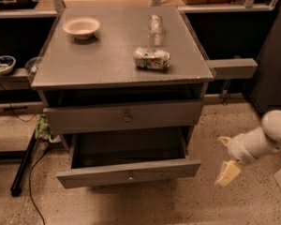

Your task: Open middle drawer

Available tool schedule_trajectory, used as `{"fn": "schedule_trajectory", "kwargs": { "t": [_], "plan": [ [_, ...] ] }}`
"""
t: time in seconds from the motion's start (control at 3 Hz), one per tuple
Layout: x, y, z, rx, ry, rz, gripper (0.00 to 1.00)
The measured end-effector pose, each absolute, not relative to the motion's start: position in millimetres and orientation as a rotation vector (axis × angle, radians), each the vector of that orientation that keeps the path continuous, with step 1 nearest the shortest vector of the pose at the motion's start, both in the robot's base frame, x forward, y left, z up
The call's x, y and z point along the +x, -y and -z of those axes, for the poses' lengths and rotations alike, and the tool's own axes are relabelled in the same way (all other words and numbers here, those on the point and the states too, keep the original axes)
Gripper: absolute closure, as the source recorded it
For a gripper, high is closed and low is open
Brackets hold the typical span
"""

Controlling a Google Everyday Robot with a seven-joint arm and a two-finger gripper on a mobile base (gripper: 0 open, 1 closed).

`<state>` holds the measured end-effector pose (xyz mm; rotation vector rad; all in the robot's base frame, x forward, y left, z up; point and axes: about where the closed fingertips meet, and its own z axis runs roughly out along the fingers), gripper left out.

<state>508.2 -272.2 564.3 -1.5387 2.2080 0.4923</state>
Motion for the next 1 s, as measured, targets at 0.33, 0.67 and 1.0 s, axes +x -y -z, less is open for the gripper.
{"fn": "schedule_trajectory", "kwargs": {
  "t": [0.33, 0.67, 1.0],
  "plan": [
    [462, 369, -590, -1.246, -2.327, -0.370, 0.00],
    [401, 462, -602, -0.930, -2.380, -0.299, 0.00],
    [377, 488, -605, -0.841, -2.395, -0.275, 0.00]
  ]
}}
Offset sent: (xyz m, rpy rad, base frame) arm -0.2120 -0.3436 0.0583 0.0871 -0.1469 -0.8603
